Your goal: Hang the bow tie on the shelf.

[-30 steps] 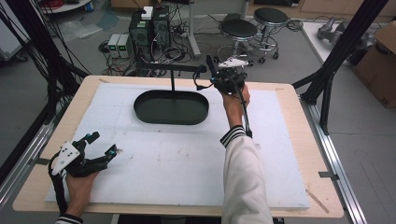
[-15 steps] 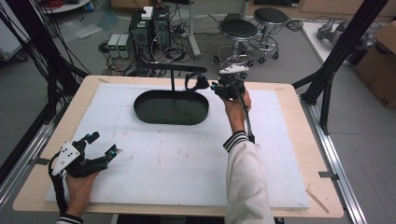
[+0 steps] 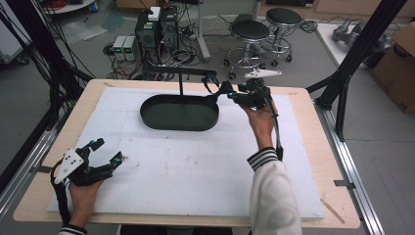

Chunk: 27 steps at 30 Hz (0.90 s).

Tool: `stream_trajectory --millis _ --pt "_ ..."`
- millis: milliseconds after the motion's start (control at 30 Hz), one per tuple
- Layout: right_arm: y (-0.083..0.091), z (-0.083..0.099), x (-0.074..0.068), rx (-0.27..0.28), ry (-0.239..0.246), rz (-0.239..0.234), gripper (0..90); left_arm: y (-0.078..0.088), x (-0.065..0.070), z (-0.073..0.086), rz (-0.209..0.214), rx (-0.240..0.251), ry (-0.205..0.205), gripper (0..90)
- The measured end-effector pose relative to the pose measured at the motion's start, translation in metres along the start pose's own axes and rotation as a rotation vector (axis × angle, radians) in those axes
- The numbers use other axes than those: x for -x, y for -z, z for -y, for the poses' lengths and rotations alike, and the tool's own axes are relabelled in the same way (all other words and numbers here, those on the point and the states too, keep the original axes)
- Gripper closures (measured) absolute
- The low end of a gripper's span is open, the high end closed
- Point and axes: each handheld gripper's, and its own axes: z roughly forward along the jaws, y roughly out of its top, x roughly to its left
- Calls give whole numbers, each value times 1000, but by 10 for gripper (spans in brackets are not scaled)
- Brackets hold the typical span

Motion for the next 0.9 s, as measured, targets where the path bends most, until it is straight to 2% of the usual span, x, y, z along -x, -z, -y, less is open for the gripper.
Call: stream_trajectory --millis 33,67,100,133,167,300,433,533,633,800,900 --pt "11 2 -1 34 7 -3 501 0 0 0 0 0 0 160" --pt "26 8 -4 104 39 11 503 0 0 0 -1 1 0 159" --pt "35 12 -6 131 62 28 499 0 1 0 -2 2 -1 159" --pt "46 16 -7 136 77 35 469 0 0 0 -1 -1 -4 159" --pt "55 21 -8 136 70 28 445 0 0 0 -1 -4 -5 159" --pt "92 52 -11 205 49 24 391 -1 1 0 0 -11 -11 158" --pt "115 82 -16 233 35 17 297 -1 1 0 -1 -13 -13 158" --pt "129 106 -21 258 19 18 254 -1 1 0 0 -14 -9 158" --pt "139 132 -28 290 8 44 231 -1 1 0 2 -15 -13 157" --pt "140 163 -36 312 -9 72 199 -2 2 -1 4 -18 -17 156" --pt "137 178 -41 320 7 100 180 -2 2 -1 5 -18 -16 156"
